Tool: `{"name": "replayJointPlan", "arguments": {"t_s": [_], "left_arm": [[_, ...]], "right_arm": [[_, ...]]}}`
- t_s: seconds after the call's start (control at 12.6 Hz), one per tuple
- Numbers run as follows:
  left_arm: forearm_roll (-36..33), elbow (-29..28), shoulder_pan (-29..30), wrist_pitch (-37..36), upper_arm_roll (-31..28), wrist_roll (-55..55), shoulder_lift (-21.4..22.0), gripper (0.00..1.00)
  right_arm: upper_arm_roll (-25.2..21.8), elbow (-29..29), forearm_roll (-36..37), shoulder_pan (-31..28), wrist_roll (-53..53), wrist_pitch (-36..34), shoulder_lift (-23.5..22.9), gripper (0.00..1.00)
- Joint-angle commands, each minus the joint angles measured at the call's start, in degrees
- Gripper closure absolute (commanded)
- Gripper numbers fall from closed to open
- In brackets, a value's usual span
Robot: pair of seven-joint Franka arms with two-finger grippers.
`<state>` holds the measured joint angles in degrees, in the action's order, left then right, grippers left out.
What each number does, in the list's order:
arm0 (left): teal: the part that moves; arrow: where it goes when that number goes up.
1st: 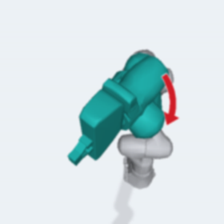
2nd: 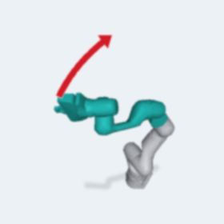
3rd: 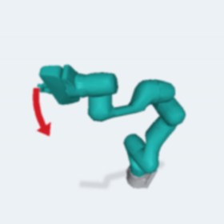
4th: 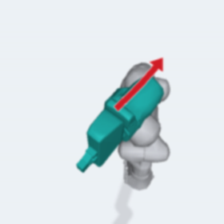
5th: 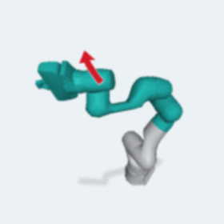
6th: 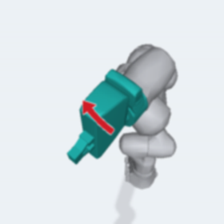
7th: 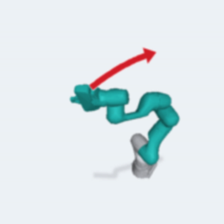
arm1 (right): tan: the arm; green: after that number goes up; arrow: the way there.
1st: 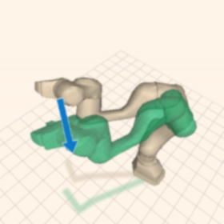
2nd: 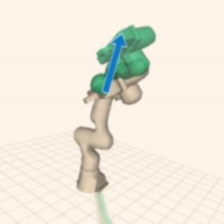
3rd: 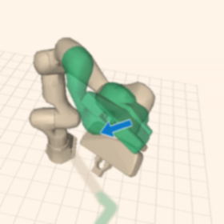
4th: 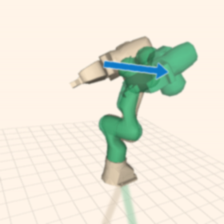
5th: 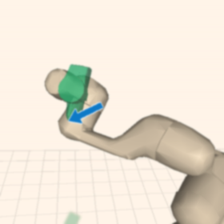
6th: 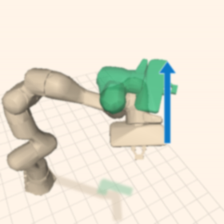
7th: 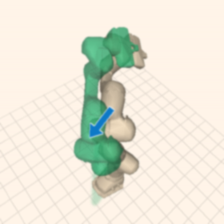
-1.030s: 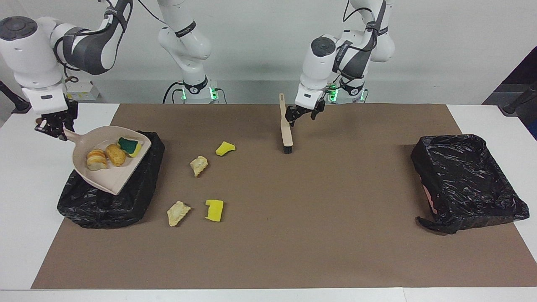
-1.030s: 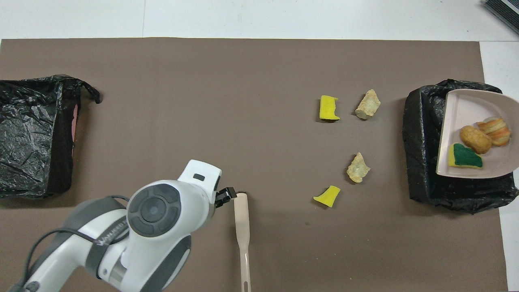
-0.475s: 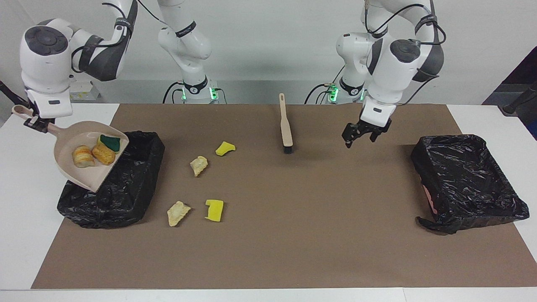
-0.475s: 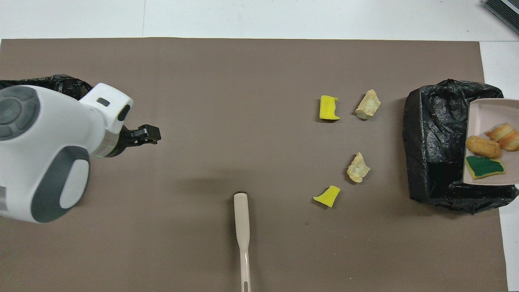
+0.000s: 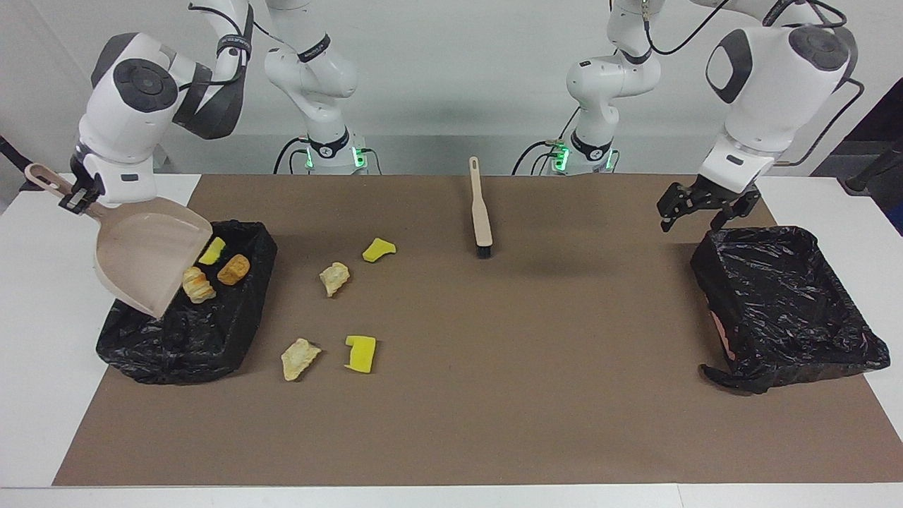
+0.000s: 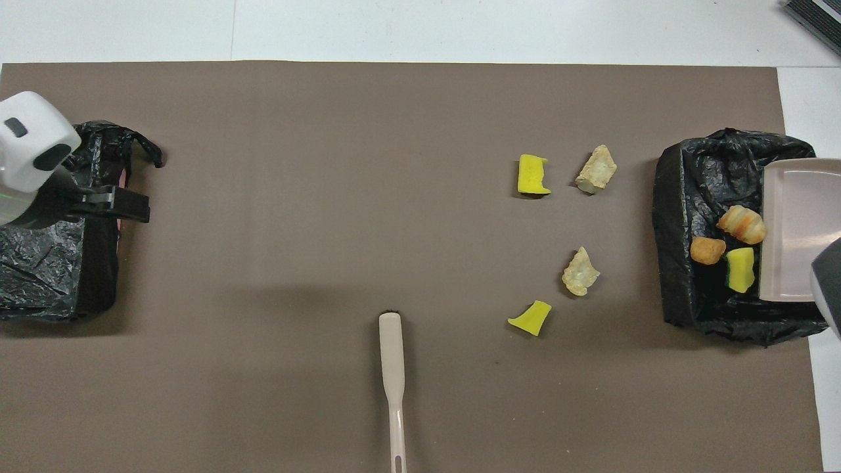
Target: Sweep and dump trash in bin
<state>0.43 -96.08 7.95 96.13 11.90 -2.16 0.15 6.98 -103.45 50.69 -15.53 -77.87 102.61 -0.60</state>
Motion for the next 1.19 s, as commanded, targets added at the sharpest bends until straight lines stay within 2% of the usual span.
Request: {"name": "replayJointPlan", "arguments": {"t_s": [0.0, 0.32, 0.55, 0.87, 1.11], "left_arm": [[-1.92, 6.42, 0.93, -7.27, 0.93, -2.94, -0.42, 0.00], [-1.40, 4.94, 2.86, -6.22, 0.93, -2.24, 0.20, 0.00], [-1.40, 5.11, 2.51, -6.48, 0.93, -2.50, 0.20, 0.00], [-1.40, 5.11, 2.94, -6.48, 0.93, -2.50, 0.12, 0.00], [-1.40, 5.11, 2.77, -6.48, 0.93, -2.50, 0.20, 0.00]], "right_arm": [[0.14, -0.97, 4.85, 1.11, 1.66, -1.89, 1.48, 1.00], [0.23, 1.04, 4.95, 2.43, 1.58, -2.33, 1.40, 1.00], [0.49, 3.95, 2.24, 4.18, 3.58, -2.33, 0.69, 1.00], [0.49, 4.39, -8.66, 5.59, 12.10, -1.37, -0.27, 1.00], [0.49, 6.33, -16.73, 10.68, 23.85, -1.10, -1.59, 1.00]]}}
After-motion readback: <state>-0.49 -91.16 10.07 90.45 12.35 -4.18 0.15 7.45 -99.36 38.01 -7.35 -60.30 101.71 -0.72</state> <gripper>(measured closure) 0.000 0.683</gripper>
